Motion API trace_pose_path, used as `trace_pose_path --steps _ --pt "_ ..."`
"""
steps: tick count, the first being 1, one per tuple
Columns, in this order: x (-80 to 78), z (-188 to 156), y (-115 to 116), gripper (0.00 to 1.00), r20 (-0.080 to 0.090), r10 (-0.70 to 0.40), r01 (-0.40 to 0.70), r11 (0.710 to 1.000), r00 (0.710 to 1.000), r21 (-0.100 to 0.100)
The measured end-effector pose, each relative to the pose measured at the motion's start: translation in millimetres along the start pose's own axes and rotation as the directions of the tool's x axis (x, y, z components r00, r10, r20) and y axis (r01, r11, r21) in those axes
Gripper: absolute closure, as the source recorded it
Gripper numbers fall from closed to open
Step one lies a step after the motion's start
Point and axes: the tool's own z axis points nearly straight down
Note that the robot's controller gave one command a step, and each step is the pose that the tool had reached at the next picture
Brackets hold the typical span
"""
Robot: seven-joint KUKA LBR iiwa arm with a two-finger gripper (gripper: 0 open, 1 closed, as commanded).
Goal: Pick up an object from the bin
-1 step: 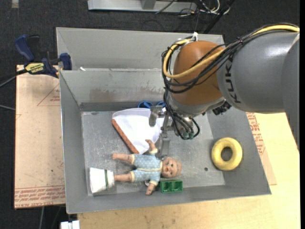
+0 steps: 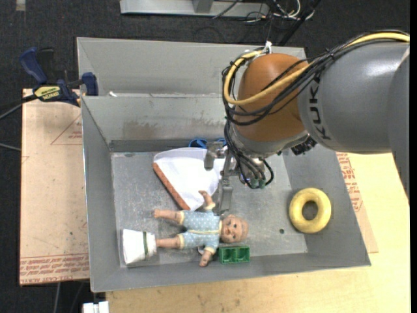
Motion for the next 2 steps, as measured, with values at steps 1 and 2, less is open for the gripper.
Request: trace_pose_path --steps 1,2 --pt "33.7 46.0 11.5 0.0 0.0 -0.089 0.089 0.996 0.996 0.0" --pt "83.9 48.8 26.2 0.0 -0.006 -0.199 0.199 0.98 0.98 -0.001"
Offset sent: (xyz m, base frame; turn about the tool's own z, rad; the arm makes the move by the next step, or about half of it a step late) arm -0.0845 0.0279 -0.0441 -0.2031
